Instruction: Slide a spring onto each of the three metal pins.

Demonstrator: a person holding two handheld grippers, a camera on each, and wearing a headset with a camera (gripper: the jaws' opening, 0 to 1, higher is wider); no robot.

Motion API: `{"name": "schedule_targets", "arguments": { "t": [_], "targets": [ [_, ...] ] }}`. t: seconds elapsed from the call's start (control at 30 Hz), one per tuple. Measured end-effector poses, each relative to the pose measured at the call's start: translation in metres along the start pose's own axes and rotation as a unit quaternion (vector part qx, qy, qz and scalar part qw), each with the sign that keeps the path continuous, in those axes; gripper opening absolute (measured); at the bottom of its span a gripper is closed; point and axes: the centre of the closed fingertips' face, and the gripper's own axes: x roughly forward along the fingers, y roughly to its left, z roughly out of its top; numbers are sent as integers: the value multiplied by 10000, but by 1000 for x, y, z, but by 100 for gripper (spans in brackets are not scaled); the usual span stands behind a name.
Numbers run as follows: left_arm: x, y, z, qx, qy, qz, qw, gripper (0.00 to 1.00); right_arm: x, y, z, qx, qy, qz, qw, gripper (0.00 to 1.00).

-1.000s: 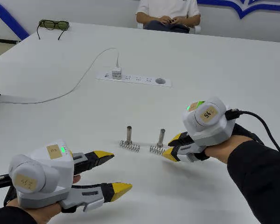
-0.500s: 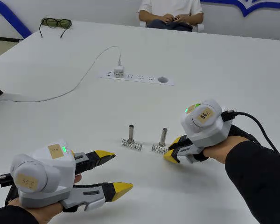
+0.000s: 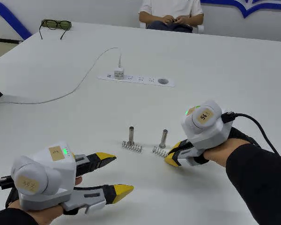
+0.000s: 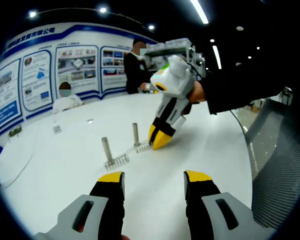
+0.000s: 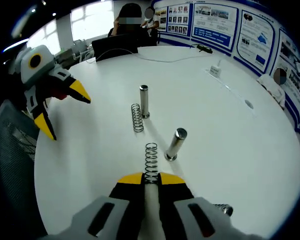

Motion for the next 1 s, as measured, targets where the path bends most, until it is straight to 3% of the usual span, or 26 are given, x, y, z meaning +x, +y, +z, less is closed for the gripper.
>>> {"name": "schedule_targets", "arguments": {
  "t": [0.23,0.47,1.0],
  "targets": [
    [1,-1,1,41,7,-23,10000,48,-8,8,-1,-84,30,76,9999,12],
    [1,-4,4,98,3,-68,9999,48,-21,27,3,-435,4,270,9987,12],
    [6,-18,10,269,25,-267,9993,46,-42,69,9,-1123,6,805,9904,12]
  ]
}}
